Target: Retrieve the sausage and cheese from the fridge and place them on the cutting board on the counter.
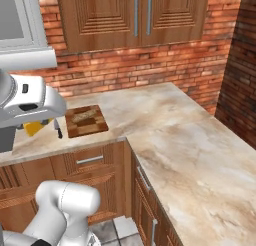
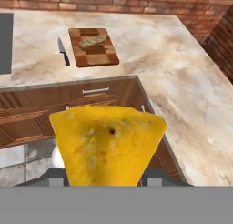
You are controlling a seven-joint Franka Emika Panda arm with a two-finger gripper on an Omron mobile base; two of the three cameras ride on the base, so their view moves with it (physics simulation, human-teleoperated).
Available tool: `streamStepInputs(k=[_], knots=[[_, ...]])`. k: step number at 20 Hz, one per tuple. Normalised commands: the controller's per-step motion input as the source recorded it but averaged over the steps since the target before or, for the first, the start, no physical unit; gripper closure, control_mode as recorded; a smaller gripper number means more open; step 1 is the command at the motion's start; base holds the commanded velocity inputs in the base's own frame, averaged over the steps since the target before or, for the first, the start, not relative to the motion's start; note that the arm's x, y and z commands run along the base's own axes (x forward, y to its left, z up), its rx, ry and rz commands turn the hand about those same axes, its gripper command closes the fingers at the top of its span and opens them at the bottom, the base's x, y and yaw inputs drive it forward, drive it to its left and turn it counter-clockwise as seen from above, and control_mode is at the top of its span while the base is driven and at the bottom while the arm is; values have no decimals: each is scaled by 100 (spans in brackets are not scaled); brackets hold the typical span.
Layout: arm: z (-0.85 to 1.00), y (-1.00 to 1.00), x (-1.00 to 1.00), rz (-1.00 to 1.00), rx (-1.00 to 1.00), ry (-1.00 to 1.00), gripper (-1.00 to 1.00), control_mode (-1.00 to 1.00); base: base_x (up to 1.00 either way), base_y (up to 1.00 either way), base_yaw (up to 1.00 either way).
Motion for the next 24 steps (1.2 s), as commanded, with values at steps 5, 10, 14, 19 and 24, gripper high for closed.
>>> streamStepInputs(k=[5,10,14,19,24], knots=[[0,0,0,0,0,0,100,100,8,23,0],[-32,32,20,6,0,6,100,-100,8,12,0],[-62,60,38,13,0,11,100,-100,0,0,0],[-54,46,46,10,0,12,100,-100,0,0,0],[-25,16,55,10,0,17,100,-100,0,0,0]])
